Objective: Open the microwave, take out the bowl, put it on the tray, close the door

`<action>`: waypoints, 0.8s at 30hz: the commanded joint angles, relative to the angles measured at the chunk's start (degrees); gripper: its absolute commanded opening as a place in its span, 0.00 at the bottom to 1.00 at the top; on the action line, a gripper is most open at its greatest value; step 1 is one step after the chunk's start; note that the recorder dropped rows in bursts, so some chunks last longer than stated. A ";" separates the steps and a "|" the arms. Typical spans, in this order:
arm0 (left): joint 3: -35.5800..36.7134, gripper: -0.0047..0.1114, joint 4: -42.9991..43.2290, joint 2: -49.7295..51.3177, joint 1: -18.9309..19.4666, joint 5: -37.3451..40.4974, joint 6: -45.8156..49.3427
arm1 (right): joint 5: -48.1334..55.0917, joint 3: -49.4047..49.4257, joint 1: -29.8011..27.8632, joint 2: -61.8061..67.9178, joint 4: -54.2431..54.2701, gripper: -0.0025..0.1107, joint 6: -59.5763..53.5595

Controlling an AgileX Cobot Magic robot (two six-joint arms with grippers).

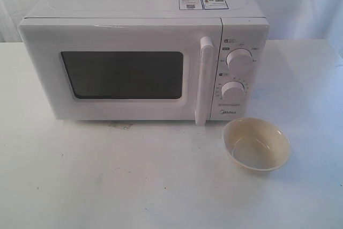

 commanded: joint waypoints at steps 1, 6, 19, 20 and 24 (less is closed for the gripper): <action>2.89 0.04 1.16 -7.00 0.05 -7.14 2.46 | -0.12 0.30 -0.26 -0.36 0.00 0.02 0.34; 3.82 0.04 -1.69 -8.76 0.05 -21.85 -4.42 | -0.12 0.30 -0.26 -0.36 0.00 0.02 0.34; 7.24 0.04 26.24 -16.10 0.05 -20.89 -17.28 | -0.12 0.30 -0.26 -0.36 0.00 0.02 0.34; 8.60 0.04 32.27 -17.54 0.05 -17.48 -17.28 | -0.12 0.30 -0.26 -0.36 0.00 0.02 0.34; 15.04 0.04 42.82 -22.26 0.05 -12.75 -17.28 | -0.12 0.30 -0.26 -0.36 0.00 0.02 0.34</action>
